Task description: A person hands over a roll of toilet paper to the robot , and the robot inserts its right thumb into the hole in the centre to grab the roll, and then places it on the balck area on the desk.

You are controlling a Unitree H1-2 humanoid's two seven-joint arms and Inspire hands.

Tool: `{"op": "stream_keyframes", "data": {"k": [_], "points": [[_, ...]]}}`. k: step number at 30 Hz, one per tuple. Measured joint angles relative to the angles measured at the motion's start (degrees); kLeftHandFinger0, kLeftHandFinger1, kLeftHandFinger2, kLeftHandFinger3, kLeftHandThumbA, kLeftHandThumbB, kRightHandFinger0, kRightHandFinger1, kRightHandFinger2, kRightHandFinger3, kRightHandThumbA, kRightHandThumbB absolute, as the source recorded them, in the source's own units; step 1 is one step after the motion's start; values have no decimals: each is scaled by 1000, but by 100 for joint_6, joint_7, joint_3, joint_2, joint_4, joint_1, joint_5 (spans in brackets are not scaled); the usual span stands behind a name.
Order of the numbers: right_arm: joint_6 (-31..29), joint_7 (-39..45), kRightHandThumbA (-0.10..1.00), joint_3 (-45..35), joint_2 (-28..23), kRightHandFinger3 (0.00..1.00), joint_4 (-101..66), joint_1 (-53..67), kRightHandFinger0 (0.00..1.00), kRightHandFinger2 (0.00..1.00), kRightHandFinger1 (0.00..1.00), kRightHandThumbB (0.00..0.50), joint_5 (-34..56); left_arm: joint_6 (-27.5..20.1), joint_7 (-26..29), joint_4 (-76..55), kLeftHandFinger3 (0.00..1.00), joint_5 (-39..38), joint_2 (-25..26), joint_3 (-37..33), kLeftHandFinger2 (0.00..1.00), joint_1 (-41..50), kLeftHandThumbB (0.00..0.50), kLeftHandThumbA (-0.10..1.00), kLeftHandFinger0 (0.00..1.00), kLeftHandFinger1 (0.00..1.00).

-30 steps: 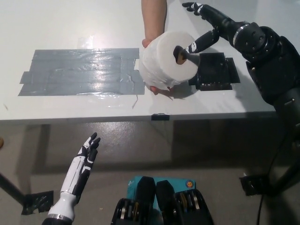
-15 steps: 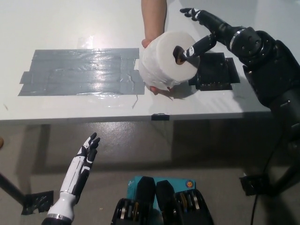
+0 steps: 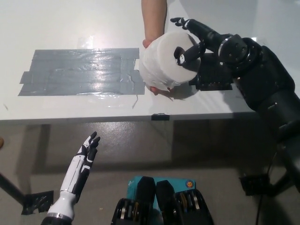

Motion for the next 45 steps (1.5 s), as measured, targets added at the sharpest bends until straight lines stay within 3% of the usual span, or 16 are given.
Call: {"op": "stream_keyframes", "data": {"k": [3,6,7,8,9,10,12,13,15,18,23,24,27,31,39,45], "points": [[-17,-64,826,102,27,1000,155,-85,1000,1000,1000,383,-89,1,0,-1,1000,2,0,-1,1000,-16,53,1000,1000,1000],[-49,-208,575,261,75,1000,347,-137,1000,1000,1000,326,-198,4,-1,-7,1000,2,0,-4,1000,-28,62,1000,1000,1000],[-60,-240,379,285,85,1000,391,-146,862,1000,943,299,-212,6,-1,-7,1000,2,0,-5,1000,-29,61,1000,1000,1000],[-127,-408,302,380,134,1000,592,-166,764,944,843,293,-293,13,-1,-7,1000,2,0,-9,1000,-33,59,1000,1000,1000],[-161,-523,119,452,162,821,714,-173,504,737,601,284,-340,19,-1,-8,1000,2,0,-12,1000,-32,58,1000,1000,1000],[-183,-599,60,525,182,749,801,-180,413,666,538,281,-380,23,-1,-8,1000,3,0,-13,1000,-32,58,1000,1000,1000],[-248,-818,-94,688,206,351,961,-195,71,275,214,265,-489,27,-1,-8,1000,4,0,-19,1000,-32,50,1000,1000,1000],[-297,-891,-99,784,210,323,1023,-199,14,276,130,268,-554,30,-1,-8,1000,6,0,-23,1000,-32,52,1000,1000,1000],[-379,-1061,-100,995,212,428,1099,-199,14,640,315,252,-658,31,-1,-8,1000,7,-1,-34,1000,-36,47,1000,1000,1000],[-443,-1278,-100,1194,230,681,1180,-200,29,945,536,201,-794,44,-2,-11,1000,13,-1,-50,1000,-58,49,1000,1000,1000],[-541,-1343,-100,1058,264,888,1288,-201,37,928,656,170,-753,47,-2,-14,1000,24,0,-65,1000,-120,50,1000,1000,1000],[-561,-1340,-100,957,264,828,1309,-200,79,901,680,162,-709,48,-2,-14,1000,27,0,-68,1000,-132,44,1000,1000,1000],[-620,-1308,-100,676,264,879,1366,-195,150,965,728,173,-566,55,-2,-14,1000,34,-1,-79,1000,-159,48,1000,1000,1000],[-640,-1172,-100,-28,261,881,1415,-143,83,871,576,182,-216,64,-2,-14,1000,58,0,-93,1000,-174,32,1000,1000,1000],[-465,-798,-100,-1655,263,887,1421,106,0,875,433,167,627,91,-2,2,1000,61,-1,-93,1000,-171,44,1000,1000,1000],[-94,-469,-100,-2671,254,995,1351,214,0,902,436,121,1224,94,-2,34,1000,61,-1,-92,1000,-170,24,1000,1000,1000]]}}
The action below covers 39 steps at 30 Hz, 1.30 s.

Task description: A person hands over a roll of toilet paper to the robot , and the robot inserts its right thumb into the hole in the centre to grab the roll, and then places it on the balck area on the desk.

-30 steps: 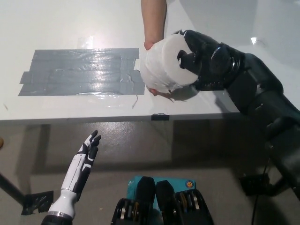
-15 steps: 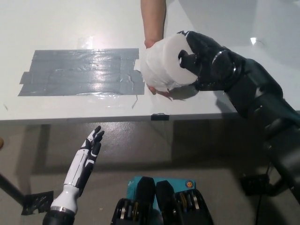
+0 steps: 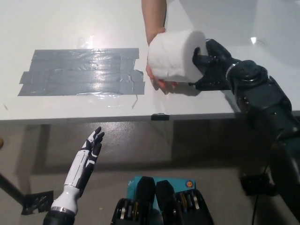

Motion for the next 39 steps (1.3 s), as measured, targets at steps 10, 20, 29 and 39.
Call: {"op": "stream_keyframes", "data": {"k": [10,20,29,39], "points": [[879,645,-100,-1096,-348,1000,-694,-27,43,1000,573,62,942,-1,1,2,1000,0,2,6,1000,0,35,1000,1000,1000],[1219,855,-100,-850,-991,946,-839,-181,0,923,494,73,1151,-2,1,6,1000,0,4,10,1000,-1,34,1000,1000,1000],[1132,850,-100,404,-1293,967,-553,-392,152,939,614,124,727,-2,0,4,1000,2,6,10,1000,-3,39,1000,1000,1000],[678,813,-100,2215,-1496,951,-442,-442,383,1000,865,155,-196,-2,1,5,1000,3,12,12,1000,-3,38,1000,1000,1000]]}}
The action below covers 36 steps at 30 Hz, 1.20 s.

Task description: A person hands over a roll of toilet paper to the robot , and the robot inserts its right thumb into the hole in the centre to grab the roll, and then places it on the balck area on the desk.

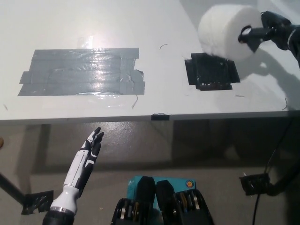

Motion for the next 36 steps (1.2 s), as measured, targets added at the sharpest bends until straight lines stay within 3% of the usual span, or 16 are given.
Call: {"op": "stream_keyframes", "data": {"k": [5,6,7,9,14,16,17,20,21,23,26,29,30,32,35,36], "points": [[-254,-2,-100,581,0,945,29,-63,336,1000,807,154,-399,3,0,-2,1000,1,0,4,1000,0,36,1000,1000,1000],[-258,-2,-100,680,1,919,44,-100,529,1000,848,161,-469,4,0,-6,1000,2,0,4,1000,-1,36,1000,1000,1000],[-262,-2,-100,712,1,859,51,-125,500,948,714,157,-492,4,0,-8,1000,2,-1,4,1000,-1,35,1000,1000,1000],[-288,-2,-100,832,0,839,91,-228,298,931,611,151,-611,4,0,-10,1000,5,-1,3,1000,-2,35,1000,1000,1000],[-332,-2,-100,968,1,888,106,-427,68,944,521,137,-764,6,0,-19,1000,19,0,3,1000,-2,13,1000,1000,1000],[-340,-2,-100,982,2,894,108,-450,37,961,547,150,-797,8,0,-25,1000,21,0,3,1000,-2,19,1000,1000,1000],[-348,-2,-100,992,5,912,117,-455,118,984,592,151,-827,8,0,-25,1000,23,0,3,1000,-2,31,1000,1000,1000],[-354,4,-100,1020,9,929,149,-455,58,1000,670,140,-889,8,0,-24,1000,26,0,4,1000,-2,30,1000,1000,1000],[-354,18,-100,1030,9,810,156,-458,14,962,665,140,-911,8,0,-24,1000,27,0,6,1000,-3,28,1000,1000,1000],[-352,62,-100,1074,9,758,172,-473,99,935,709,133,-951,8,0,-24,1000,27,0,8,1000,-7,28,1000,1000,1000],[-339,186,-100,1187,11,774,204,-521,39,926,685,141,-1037,8,0,-24,1000,28,0,10,1000,-17,29,1000,1000,1000],[-304,358,-100,1288,19,561,245,-598,66,964,707,147,-1123,7,0,-24,1000,28,0,11,1000,-30,25,1000,1000,1000],[-278,456,-100,1334,36,558,291,-642,80,977,719,147,-1159,7,0,-24,1000,32,0,11,1000,-33,25,1000,1000,1000],[-261,561,-100,1420,75,585,353,-687,122,1000,775,134,-1221,7,0,-24,1000,41,0,11,1000,-34,22,1000,1000,1000],[-274,711,-100,1684,141,892,440,-695,156,980,690,132,-1371,7,0,-22,1000,44,0,11,1000,-42,19,1000,1000,1000],[-278,742,-100,1730,158,994,458,-694,152,897,632,129,-1400,7,0,-23,1000,44,0,11,1000,-42,18,1000,1000,1000]]}}
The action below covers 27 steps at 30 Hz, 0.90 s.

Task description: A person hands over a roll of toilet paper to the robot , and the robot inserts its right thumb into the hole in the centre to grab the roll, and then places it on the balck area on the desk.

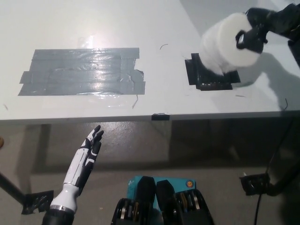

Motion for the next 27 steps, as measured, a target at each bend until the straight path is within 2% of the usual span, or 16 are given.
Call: {"op": "stream_keyframes", "data": {"k": [3,4,5,6,7,8,9,10,11,12,15,17,22,24,26,27], "points": [[-9,154,-100,219,55,1000,28,0,49,524,380,141,-164,0,0,-1,1000,2,0,0,1000,-3,19,1000,1000,1000],[-10,186,-100,266,63,869,33,0,98,543,425,219,-200,0,0,-1,1000,2,0,1,1000,-5,18,1000,1000,1000],[-11,213,-100,303,72,768,41,0,94,497,395,221,-231,0,0,-2,1000,1,0,1,1000,-5,17,1000,1000,1000],[-9,249,-20,320,83,875,52,0,260,585,495,223,-259,1,0,-3,1000,1,0,1,1000,-5,17,1000,1000,1000],[1,279,38,315,87,995,63,0,374,774,632,200,-269,2,-1,-3,1000,2,0,1,1000,-6,23,1000,1000,1000],[37,370,130,271,94,1000,88,-2,566,1000,876,231,-259,2,-1,-3,1000,2,0,1,1000,-7,25,1000,1000,1000],[75,459,225,235,100,1000,119,-8,865,1000,1000,299,-246,3,-1,-3,1000,2,0,1,1000,-7,25,1000,1000,1000],[110,567,262,207,106,1000,153,-12,995,1000,1000,320,-233,3,-1,-3,1000,2,0,2,1000,-7,25,1000,1000,1000],[187,746,458,166,117,1000,214,-12,1000,1000,1000,392,-208,3,-1,-2,1000,4,0,1,1000,-7,20,1000,1000,1000],[208,814,535,157,124,1000,236,-13,1000,1000,1000,410,-202,3,-1,-2,1000,5,0,1,1000,-8,21,1000,1000,1000],[223,1029,632,196,126,1000,253,-30,1000,1000,1000,426,-232,3,0,-3,1000,13,1,1,1000,-13,22,1000,1000,1000],[220,1081,616,199,126,1000,251,-34,1000,1000,1000,411,-252,3,0,-3,1000,15,1,0,1000,-20,30,1000,1000,1000],[201,1038,660,56,126,1000,231,-34,1000,1000,1000,431,-226,3,0,-2,1000,21,3,1,1000,-40,22,1000,1000,1000],[211,958,689,-65,126,1000,218,-34,1000,1000,1000,469,-204,3,-1,-1,1000,21,4,1,1000,-47,25,1000,1000,1000],[235,859,696,-184,126,1000,207,-34,1000,1000,1000,470,-185,2,0,0,1000,30,4,0,1000,-52,20,1000,1000,1000],[241,799,729,-229,126,1000,198,-34,1000,1000,1000,447,-181,2,0,0,1000,33,4,0,1000,-54,20,1000,1000,1000]]}}
